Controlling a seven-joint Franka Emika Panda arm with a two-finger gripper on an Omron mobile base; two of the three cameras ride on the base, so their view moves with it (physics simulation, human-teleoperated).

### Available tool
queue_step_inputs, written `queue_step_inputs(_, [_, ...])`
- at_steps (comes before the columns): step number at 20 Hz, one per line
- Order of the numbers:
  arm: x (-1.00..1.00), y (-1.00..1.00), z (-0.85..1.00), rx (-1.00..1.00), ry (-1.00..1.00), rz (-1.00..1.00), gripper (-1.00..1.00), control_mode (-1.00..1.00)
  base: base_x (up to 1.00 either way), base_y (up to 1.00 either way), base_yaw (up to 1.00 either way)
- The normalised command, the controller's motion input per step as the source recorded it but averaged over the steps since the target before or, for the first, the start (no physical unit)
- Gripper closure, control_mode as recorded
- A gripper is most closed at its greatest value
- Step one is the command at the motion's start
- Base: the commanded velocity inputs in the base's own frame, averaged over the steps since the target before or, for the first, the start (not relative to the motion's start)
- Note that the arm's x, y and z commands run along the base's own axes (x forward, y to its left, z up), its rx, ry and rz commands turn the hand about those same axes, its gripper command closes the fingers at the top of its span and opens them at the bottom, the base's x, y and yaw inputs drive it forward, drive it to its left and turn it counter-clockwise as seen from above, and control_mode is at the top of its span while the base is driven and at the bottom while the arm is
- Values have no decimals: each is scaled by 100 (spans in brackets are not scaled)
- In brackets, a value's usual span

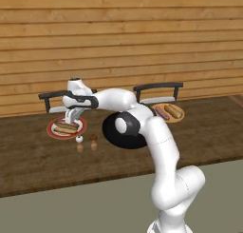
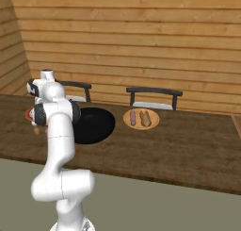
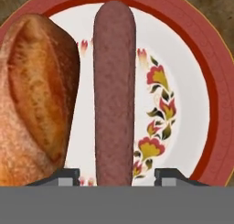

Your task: Place one bun and one sausage from the bowl on each plate.

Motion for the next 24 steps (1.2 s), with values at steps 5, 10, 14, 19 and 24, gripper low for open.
queue_step_inputs(5, [-25,-16,29,0,0,0,-100,-100,0,0,0])
queue_step_inputs(10, [-100,-74,39,3,-9,-1,-100,-100,0,0,0])
queue_step_inputs(14, [-100,-58,0,14,-12,0,-100,-100,0,0,0])
queue_step_inputs(19, [-100,-57,0,14,-15,0,-100,-100,0,0,0])
queue_step_inputs(24, [-58,-53,51,6,-10,-3,-100,-100,0,0,0])
